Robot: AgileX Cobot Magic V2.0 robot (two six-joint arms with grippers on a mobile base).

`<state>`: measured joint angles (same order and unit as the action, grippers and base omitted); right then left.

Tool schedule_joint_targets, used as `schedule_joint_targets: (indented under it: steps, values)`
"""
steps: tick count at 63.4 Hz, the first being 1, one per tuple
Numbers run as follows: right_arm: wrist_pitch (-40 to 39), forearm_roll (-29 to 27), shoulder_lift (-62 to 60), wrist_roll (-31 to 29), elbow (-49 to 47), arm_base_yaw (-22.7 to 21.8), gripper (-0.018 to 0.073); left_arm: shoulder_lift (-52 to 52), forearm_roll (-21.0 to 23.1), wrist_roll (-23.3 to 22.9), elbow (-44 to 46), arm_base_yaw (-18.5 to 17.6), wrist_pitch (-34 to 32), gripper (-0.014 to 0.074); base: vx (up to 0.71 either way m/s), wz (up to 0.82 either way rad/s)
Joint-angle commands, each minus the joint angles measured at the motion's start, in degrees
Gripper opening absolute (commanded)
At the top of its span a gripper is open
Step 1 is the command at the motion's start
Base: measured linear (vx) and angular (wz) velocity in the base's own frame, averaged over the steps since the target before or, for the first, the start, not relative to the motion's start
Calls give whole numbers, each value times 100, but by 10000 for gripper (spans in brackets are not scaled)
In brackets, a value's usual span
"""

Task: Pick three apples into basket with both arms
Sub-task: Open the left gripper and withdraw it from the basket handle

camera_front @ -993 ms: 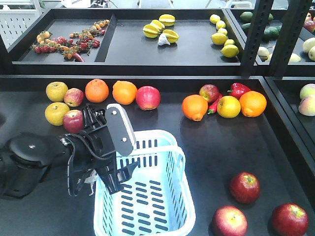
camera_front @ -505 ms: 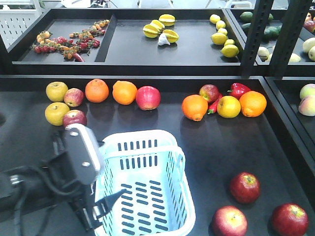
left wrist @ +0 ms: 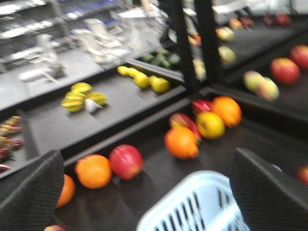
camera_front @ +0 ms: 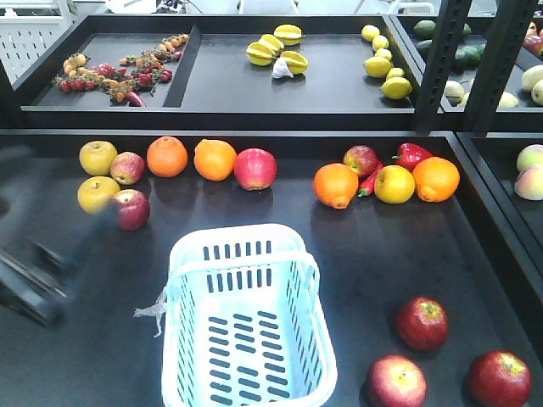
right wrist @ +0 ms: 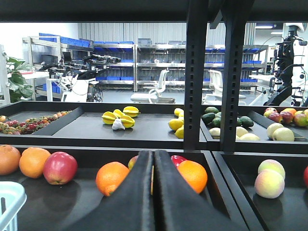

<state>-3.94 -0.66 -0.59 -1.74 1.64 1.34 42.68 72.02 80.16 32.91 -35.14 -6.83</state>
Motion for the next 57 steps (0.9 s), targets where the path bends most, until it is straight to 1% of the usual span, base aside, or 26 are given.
schedule_joint_targets:
  steps: [1,6,22,46,53,57]
  values:
    - [-385,23,-64,-27,72,5,-9,-278,262,-111,125,-21,-605,635,0,0]
    - [-385,23,-64,-27,72,5,-9,-393,363,-67,125,-21,-742,627,0,0]
    - [-385,23,-64,-27,72,5,-9,-426,357,219,125,-21,-773,617,0,0]
    - [-385,23,-64,-27,72,5,-9,-426,363,219,125,-21,-739,607,0,0]
    - [-385,23,-64,-27,72,5,-9,-433,426,214,125,-21,-693,606,0,0]
    - [-385,23,-64,-27,72,5,-9,-433,307,135,125,-21,-657,606,0,0]
